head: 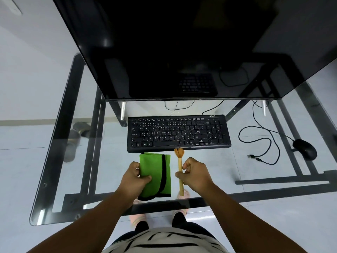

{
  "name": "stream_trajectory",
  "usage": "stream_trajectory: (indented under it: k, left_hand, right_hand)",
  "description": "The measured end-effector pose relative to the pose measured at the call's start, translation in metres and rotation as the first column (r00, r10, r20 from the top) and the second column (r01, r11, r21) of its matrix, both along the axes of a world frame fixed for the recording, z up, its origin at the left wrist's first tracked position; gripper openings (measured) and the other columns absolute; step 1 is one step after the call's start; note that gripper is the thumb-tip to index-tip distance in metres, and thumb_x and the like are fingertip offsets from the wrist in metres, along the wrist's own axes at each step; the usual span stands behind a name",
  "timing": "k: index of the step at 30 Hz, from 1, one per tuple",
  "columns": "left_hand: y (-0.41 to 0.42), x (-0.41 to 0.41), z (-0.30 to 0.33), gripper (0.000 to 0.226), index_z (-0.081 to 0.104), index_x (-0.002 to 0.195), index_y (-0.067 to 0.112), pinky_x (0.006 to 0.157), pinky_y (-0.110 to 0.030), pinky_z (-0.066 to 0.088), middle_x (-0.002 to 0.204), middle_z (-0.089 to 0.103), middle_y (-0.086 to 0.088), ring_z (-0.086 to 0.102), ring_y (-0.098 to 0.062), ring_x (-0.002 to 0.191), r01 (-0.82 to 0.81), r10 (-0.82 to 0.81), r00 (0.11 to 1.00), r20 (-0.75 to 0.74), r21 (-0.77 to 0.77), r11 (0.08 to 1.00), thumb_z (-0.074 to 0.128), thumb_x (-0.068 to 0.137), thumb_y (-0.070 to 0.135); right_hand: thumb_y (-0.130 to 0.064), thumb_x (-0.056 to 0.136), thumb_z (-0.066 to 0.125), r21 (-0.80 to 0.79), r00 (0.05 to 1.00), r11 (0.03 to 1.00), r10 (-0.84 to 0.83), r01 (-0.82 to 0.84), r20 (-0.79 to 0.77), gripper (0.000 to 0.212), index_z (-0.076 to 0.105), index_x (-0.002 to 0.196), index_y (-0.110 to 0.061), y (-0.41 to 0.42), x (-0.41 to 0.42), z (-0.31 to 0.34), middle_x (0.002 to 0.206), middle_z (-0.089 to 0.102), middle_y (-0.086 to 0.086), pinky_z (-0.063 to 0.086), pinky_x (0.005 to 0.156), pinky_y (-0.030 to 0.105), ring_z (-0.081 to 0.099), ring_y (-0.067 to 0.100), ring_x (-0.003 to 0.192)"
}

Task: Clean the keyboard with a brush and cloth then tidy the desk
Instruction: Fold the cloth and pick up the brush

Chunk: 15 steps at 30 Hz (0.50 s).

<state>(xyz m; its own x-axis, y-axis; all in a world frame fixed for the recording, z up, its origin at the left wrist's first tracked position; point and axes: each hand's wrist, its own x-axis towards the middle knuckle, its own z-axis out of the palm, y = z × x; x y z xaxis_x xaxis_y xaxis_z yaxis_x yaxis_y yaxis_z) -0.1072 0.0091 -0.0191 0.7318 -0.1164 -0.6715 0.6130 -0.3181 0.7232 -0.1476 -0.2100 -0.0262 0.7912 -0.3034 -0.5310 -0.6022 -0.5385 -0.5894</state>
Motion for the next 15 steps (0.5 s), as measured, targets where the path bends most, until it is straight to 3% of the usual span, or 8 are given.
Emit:
stream_trajectory:
  k: [3,7,11,15]
  left_hand:
    - [-0.006,-0.003,0.005,0.027,0.049,0.096,0.013,0.069,-0.032,0.048,0.090,0.059,0.002,0.058,-0.016,0.083,0.029,-0.066,0.987,0.148,0.242,0.970,0.070,0.081,0.009]
    - [-0.014,-0.002,0.008,0.032,0.045,0.090,0.014,0.063,-0.028,0.037,0.082,0.057,0.000,0.055,-0.020,0.078,0.086,-0.208,0.951,0.231,0.447,0.890,0.073,0.076,0.016]
    - [-0.010,0.001,0.009,0.051,0.045,0.104,0.015,0.069,-0.028,0.039,0.099,0.054,-0.002,0.053,-0.020,0.084,0.108,-0.244,0.951,0.191,0.534,0.839,0.080,0.069,0.027]
    - [-0.006,0.011,0.014,0.065,0.045,0.111,0.015,0.072,-0.030,0.042,0.104,0.050,-0.001,0.053,-0.021,0.089,0.035,-0.175,0.961,0.216,0.530,0.847,0.084,0.066,0.038]
  right_hand:
    - [-0.037,0.068,0.082,0.013,1.000,1.000,0.011,-0.011,0.006,0.034,0.053,0.080,-0.023,0.001,0.001,-0.002,0.067,0.066,0.002,0.060,0.066,0.042,0.069,0.017,0.060]
    - [-0.042,0.068,0.083,0.033,1.000,0.999,0.018,-0.018,-0.009,0.038,0.053,0.082,-0.023,-0.001,0.002,-0.002,0.068,0.069,0.003,0.060,0.067,0.042,0.069,0.017,0.059]
    - [-0.056,0.073,0.075,-0.054,0.999,0.998,0.027,-0.026,0.018,0.041,0.054,0.080,-0.022,-0.005,0.007,0.006,0.068,0.065,-0.003,0.053,0.060,0.030,0.064,0.013,0.061]
    - [-0.051,0.085,0.066,-0.144,0.986,0.986,-0.064,0.086,0.152,0.033,0.058,0.080,-0.019,-0.026,0.025,0.021,0.070,0.063,-0.004,0.046,0.061,0.027,0.060,0.013,0.067]
